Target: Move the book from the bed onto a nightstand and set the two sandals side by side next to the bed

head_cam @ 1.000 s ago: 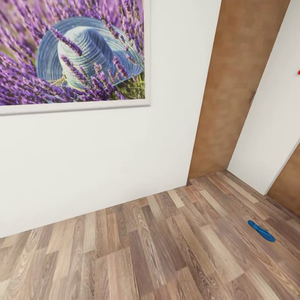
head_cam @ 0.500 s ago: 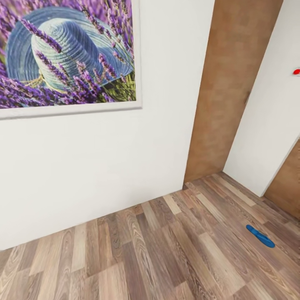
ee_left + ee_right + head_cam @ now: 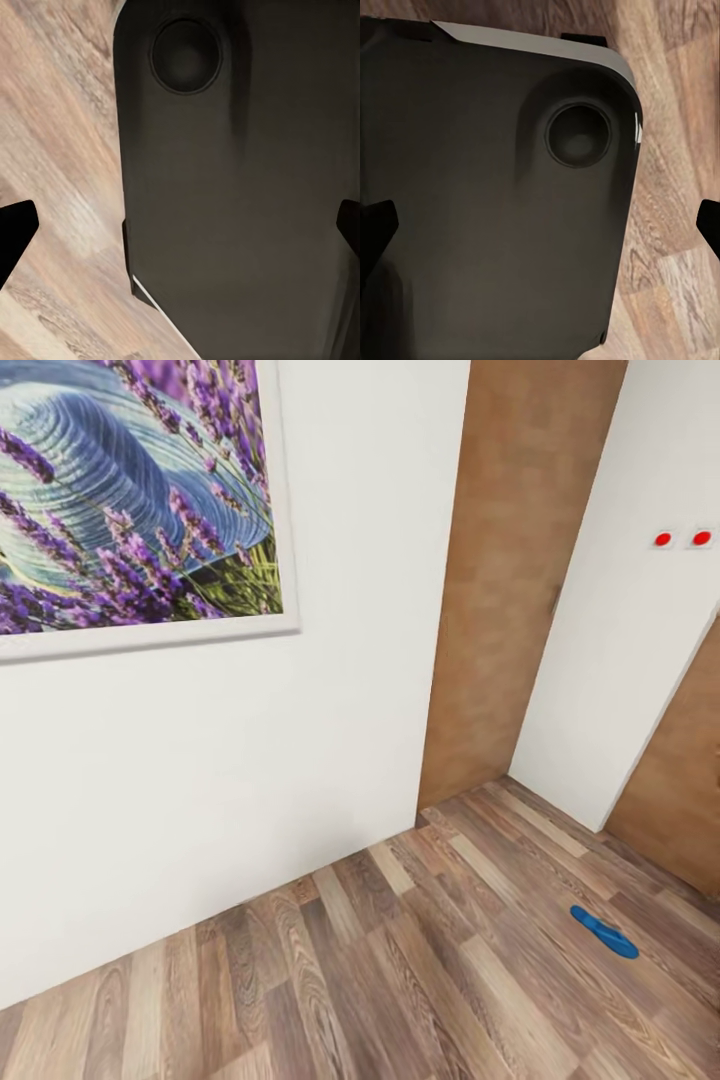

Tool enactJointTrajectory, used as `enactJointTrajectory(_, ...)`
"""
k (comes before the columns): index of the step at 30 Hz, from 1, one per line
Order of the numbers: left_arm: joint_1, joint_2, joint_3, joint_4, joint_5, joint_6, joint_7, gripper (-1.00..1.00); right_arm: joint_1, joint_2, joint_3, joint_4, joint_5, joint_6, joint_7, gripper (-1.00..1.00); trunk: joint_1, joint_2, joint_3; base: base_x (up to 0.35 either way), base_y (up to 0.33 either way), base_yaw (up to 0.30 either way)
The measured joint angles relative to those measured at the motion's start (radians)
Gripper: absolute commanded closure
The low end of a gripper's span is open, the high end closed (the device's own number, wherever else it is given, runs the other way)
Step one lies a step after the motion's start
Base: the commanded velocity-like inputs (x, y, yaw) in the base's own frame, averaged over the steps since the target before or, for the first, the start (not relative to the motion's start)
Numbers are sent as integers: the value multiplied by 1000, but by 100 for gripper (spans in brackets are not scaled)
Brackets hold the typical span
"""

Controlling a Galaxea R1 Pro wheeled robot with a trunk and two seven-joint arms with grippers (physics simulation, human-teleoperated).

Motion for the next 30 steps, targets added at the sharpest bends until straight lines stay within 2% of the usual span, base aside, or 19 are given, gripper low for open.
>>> enactJointTrajectory(13,0,-1,-1,0,0,0,0,-100,0,0,0,0,0,0,-1,-100,0,0,16,243,0,-183)
enactJointTrajectory(30,0,0,-1,0,0,0,0,-100,0,0,0,0,0,0,0,-100,0,0,20,229,0,-90)
